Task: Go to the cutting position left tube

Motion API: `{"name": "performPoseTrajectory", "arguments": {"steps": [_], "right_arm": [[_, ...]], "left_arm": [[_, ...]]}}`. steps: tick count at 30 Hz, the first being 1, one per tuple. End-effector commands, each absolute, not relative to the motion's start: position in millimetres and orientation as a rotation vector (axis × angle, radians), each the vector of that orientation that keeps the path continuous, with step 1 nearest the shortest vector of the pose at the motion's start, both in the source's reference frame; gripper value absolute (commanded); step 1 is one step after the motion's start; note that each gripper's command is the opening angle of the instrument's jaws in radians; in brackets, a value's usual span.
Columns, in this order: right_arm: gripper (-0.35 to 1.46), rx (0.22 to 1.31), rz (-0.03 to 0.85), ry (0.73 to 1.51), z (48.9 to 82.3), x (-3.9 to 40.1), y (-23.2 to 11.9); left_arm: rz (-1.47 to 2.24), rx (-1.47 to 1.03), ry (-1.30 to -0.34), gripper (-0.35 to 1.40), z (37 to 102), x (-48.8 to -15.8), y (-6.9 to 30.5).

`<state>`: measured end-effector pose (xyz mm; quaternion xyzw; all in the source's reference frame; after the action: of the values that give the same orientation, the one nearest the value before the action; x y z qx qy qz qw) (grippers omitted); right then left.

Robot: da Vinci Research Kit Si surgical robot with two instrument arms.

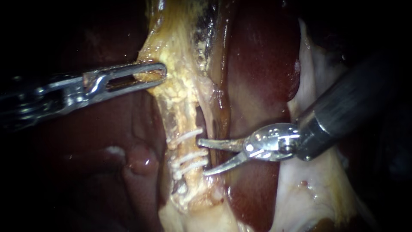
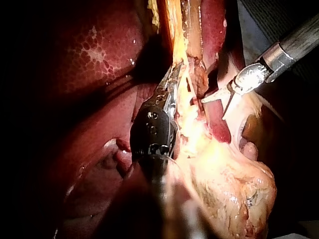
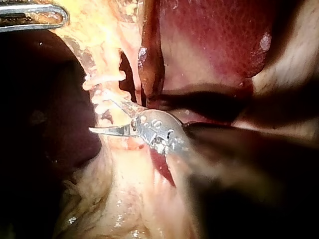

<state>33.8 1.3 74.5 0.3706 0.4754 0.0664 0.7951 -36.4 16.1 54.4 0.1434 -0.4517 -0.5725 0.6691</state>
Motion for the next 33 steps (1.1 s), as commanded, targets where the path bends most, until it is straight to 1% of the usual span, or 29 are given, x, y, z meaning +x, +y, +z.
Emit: {"name": "performPoseTrajectory", "arguments": {"steps": [1, 10, 19, 27, 30, 33], "right_arm": [[1.3, 0.789, 0.145, 1.02, 74.7, 33.9, 1.4], [1.3, 0.793, 0.16, 1.011, 76.2, 34.5, 2.0], [1.3, 0.789, 0.164, 1.002, 77.6, 35.9, 1.8], [1.3, 0.817, 0.161, 0.994, 78.4, 37.4, 1.6], [1.3, 0.833, 0.144, 0.999, 78.4, 37.8, 1.7], [1.3, 0.861, 0.135, 1.035, 78.3, 38.0, 1.7]], "left_arm": [[-1.291, 0.324, -1.021, -0.35, 54.0, -36.3, 16.0], [-1.288, 0.322, -1.035, -0.35, 51.7, -35.7, 15.3], [-1.287, 0.323, -1.035, -0.35, 51.4, -35.4, 15.1], [-1.287, 0.323, -1.035, -0.35, 51.4, -35.3, 15.1], [-1.287, 0.323, -1.035, -0.35, 51.4, -35.3, 15.1], [-1.288, 0.321, -1.035, -0.35, 51.4, -35.2, 15.1]]}}
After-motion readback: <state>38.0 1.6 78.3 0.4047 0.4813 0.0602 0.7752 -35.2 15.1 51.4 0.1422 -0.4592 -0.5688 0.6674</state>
